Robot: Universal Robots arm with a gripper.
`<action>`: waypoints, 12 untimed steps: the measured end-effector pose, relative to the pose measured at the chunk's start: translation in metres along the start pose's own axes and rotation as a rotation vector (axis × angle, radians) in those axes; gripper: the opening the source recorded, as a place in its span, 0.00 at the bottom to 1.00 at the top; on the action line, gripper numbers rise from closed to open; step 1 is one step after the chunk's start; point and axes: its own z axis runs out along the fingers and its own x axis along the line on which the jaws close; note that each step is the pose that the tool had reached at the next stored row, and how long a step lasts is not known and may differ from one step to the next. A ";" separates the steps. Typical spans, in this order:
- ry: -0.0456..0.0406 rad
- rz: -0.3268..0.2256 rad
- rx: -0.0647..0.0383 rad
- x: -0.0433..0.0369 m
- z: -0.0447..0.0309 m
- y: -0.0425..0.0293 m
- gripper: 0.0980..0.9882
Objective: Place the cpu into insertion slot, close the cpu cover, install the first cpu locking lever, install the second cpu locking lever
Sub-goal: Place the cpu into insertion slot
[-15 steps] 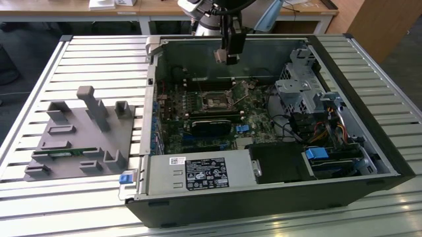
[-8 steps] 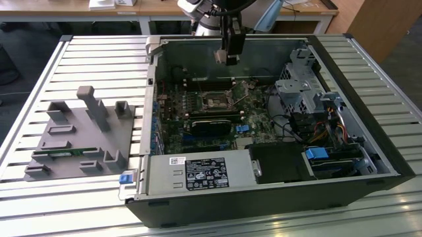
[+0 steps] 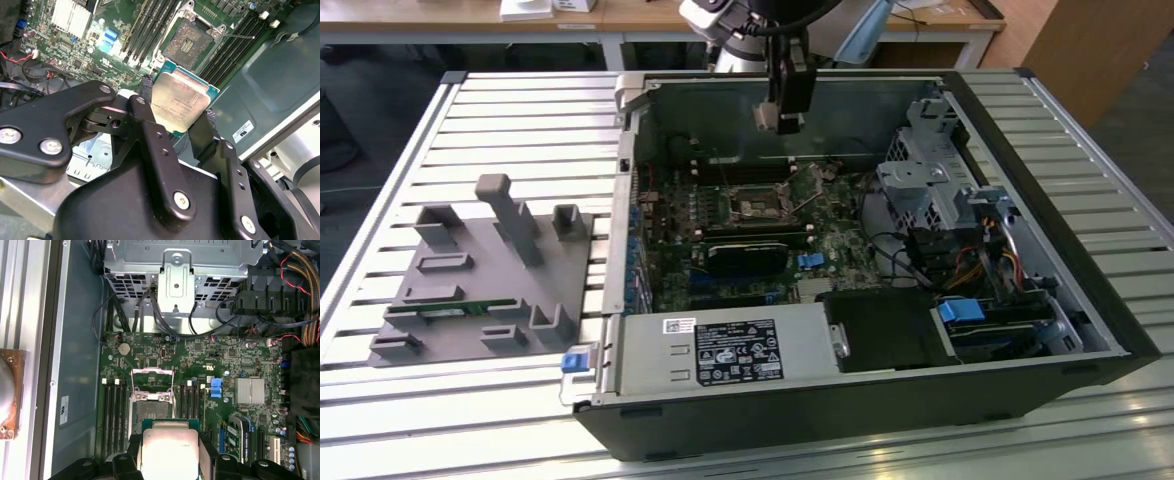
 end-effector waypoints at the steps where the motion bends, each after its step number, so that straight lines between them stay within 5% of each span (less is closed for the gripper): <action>1: 0.0000 0.000 0.000 0.0000 0.0002 0.0000 0.49; 12: -0.0043 0.000 0.000 -0.0001 0.0034 -0.0003 0.49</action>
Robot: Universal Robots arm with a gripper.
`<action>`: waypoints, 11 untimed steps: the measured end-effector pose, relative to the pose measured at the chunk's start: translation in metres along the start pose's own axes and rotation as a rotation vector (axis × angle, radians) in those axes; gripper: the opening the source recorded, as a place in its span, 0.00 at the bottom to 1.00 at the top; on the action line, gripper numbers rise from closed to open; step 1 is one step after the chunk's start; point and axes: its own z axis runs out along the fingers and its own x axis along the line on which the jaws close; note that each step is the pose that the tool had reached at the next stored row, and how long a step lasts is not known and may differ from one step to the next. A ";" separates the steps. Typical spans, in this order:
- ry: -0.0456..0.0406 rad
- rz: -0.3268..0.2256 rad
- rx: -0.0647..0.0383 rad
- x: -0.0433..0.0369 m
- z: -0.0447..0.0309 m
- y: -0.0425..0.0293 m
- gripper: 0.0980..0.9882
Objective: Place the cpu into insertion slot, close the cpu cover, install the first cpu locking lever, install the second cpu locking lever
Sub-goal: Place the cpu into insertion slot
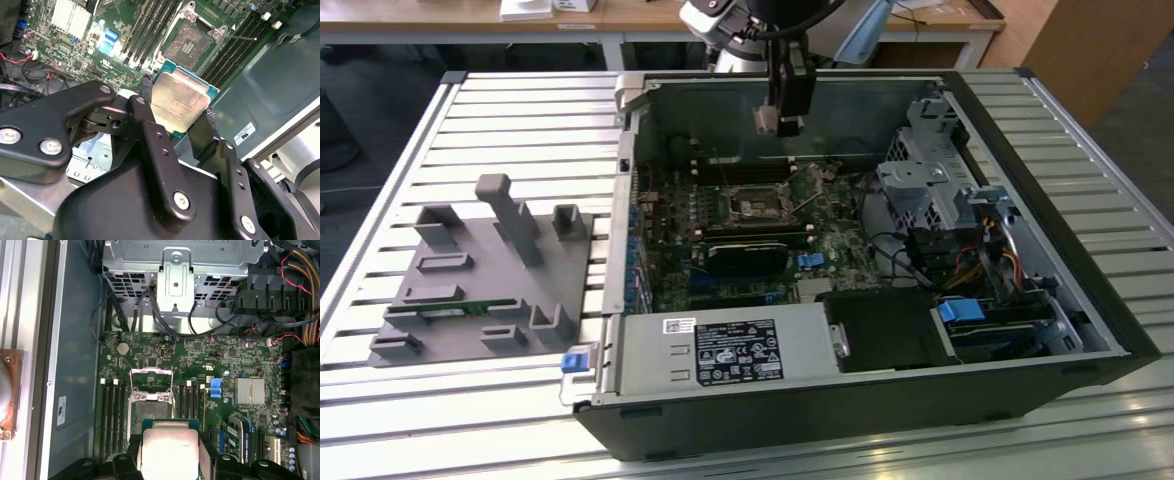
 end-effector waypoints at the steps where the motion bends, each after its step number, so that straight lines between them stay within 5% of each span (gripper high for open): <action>1: -0.0004 0.000 0.000 0.0000 0.0001 0.0000 0.49; 11: -0.0006 0.000 0.000 0.0000 0.0029 -0.0003 0.49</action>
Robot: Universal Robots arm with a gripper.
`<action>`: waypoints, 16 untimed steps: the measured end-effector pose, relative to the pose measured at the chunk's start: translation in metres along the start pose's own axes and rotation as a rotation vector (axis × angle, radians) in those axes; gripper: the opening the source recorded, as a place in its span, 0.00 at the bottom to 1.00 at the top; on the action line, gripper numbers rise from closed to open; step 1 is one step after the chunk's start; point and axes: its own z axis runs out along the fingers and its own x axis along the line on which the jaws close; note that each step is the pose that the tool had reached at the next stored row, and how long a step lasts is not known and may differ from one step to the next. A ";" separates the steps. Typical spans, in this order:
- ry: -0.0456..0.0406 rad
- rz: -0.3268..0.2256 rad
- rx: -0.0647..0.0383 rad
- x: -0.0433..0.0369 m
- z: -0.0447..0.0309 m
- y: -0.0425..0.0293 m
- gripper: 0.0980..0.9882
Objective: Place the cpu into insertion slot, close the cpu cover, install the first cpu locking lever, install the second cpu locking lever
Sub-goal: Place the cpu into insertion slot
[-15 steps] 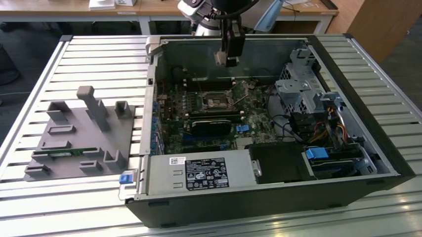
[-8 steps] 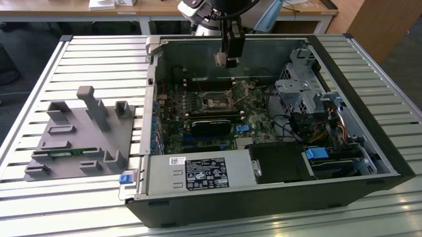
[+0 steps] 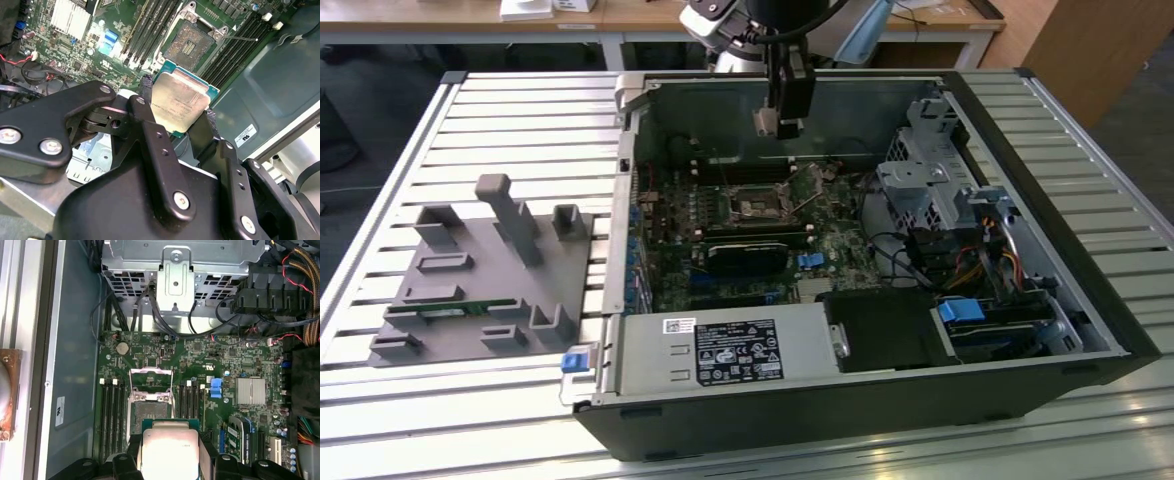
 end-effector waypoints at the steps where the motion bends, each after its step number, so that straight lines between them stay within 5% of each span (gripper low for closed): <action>1: -0.0002 0.000 0.000 0.0000 0.0002 0.0000 0.49; 16: -0.0001 0.000 0.000 -0.0001 0.0040 -0.0004 0.49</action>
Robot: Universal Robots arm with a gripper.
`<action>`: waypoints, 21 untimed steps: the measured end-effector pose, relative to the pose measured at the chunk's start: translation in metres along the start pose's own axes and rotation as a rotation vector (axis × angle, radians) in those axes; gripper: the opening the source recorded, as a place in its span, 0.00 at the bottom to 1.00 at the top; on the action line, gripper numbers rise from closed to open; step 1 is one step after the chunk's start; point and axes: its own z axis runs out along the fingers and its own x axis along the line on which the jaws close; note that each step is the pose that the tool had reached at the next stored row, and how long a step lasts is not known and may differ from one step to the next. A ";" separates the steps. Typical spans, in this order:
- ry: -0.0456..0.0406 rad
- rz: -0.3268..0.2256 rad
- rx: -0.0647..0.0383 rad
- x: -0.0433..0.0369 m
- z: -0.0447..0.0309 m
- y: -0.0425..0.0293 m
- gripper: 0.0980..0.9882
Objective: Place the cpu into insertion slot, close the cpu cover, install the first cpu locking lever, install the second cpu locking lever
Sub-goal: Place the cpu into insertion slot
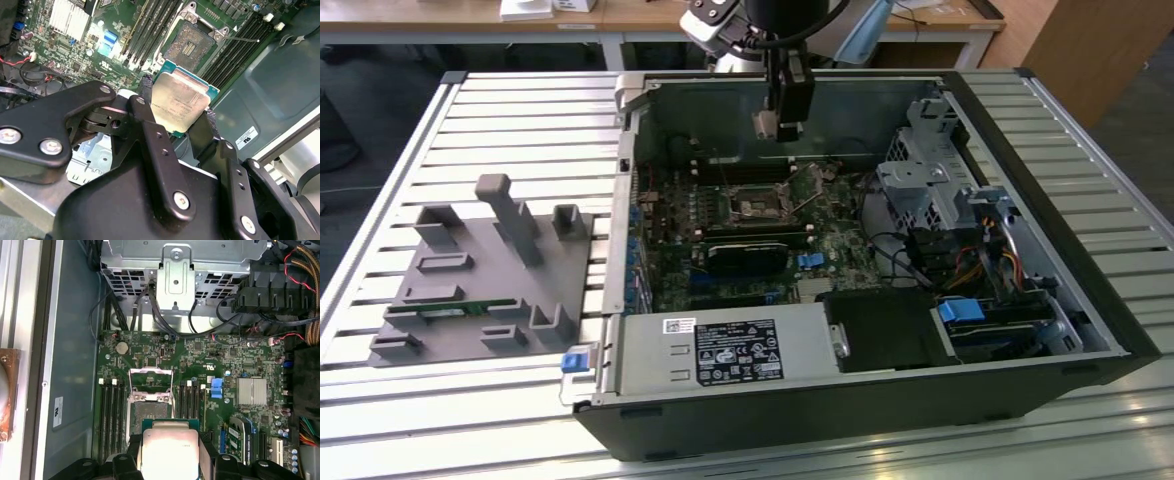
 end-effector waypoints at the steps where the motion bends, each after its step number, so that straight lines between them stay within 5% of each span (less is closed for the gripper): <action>1: 0.0001 0.000 0.000 0.0000 0.0002 0.0000 0.49; 21: 0.0000 0.001 0.000 -0.0001 0.0081 -0.0007 0.49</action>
